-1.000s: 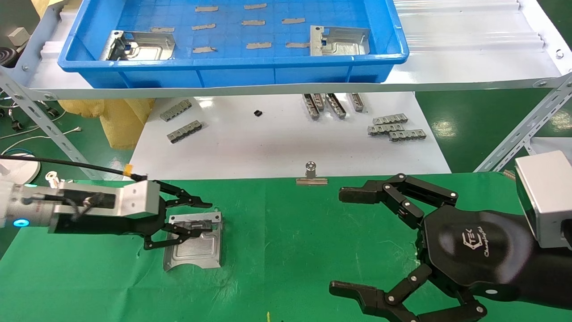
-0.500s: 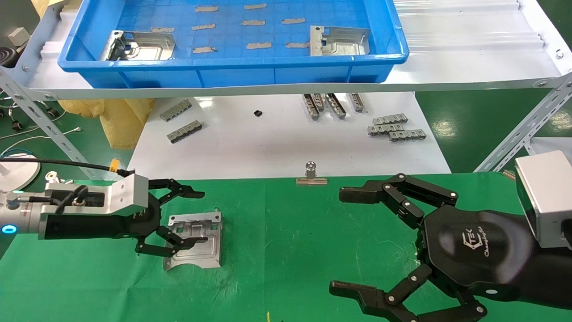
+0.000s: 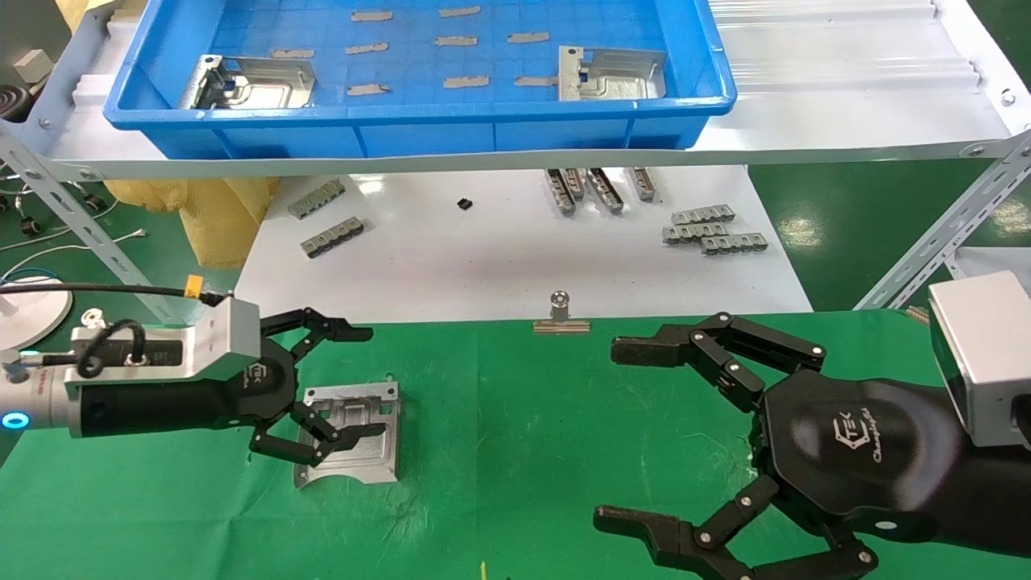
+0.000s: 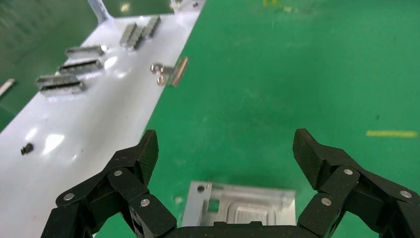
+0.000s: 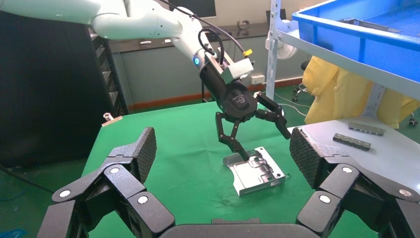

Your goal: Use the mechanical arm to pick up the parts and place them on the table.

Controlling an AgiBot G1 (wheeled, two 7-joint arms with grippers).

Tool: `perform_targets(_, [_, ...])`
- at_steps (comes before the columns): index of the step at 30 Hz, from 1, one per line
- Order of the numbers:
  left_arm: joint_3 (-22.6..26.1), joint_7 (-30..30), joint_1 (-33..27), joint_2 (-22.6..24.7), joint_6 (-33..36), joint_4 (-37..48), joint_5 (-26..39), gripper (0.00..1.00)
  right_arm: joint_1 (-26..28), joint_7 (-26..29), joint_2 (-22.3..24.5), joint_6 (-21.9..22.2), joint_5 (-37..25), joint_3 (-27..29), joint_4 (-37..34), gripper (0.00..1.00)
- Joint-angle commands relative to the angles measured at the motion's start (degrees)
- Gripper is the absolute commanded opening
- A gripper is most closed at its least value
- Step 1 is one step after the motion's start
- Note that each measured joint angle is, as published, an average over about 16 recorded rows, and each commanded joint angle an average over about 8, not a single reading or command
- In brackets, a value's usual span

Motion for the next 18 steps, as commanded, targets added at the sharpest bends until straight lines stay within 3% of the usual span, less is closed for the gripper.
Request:
perform_targets(1, [-1.08, -1.68, 1.22, -0.73, -0.20, -2.42, -0.77, 1.00, 0.00, 0.00, 0.00, 0.00, 0.00, 0.00, 0.00, 1.00])
perform_targets(18, [-10.34, -15.98, 11.60, -7.01, -1.87, -23.12, -7.32, 1.00, 0.00, 0.00, 0.00, 0.00, 0.01, -0.01, 0.00, 1.00])
